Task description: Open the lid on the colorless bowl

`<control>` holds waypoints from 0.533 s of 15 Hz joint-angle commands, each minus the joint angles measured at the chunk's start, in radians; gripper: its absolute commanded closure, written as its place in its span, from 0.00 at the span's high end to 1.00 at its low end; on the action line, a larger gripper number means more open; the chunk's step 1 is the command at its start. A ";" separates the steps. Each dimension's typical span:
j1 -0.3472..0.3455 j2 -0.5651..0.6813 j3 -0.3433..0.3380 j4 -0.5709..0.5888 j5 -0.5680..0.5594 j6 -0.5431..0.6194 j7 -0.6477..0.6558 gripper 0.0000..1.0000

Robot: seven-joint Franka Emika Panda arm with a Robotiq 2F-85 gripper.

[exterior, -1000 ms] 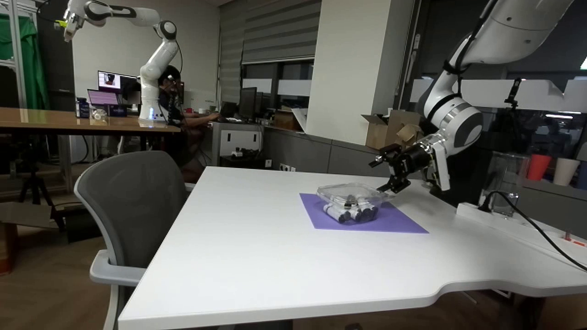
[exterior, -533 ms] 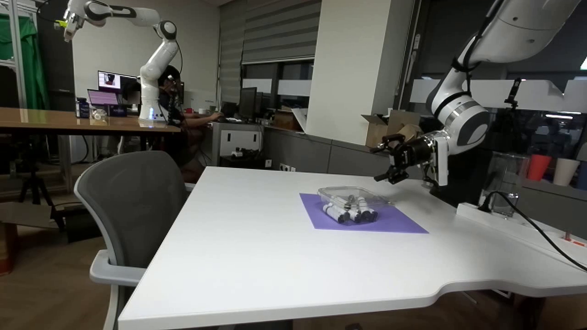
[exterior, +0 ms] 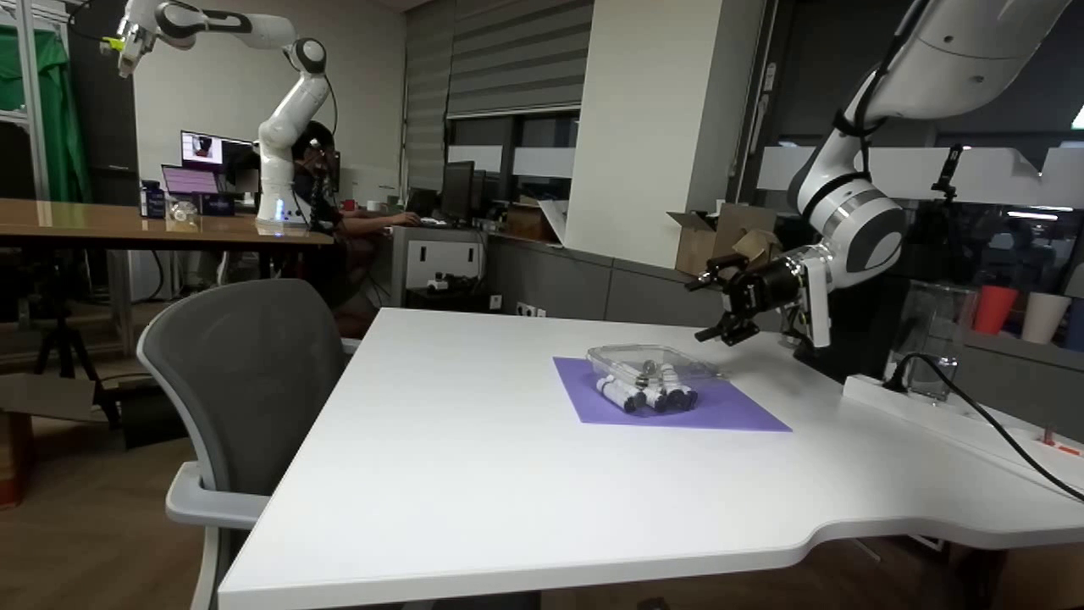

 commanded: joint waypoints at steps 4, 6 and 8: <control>0.017 -0.030 -0.043 -0.055 -0.021 0.063 0.034 1.00; 0.014 -0.038 -0.052 -0.081 -0.024 0.063 0.031 1.00; 0.009 -0.042 -0.057 -0.104 -0.026 0.049 0.029 1.00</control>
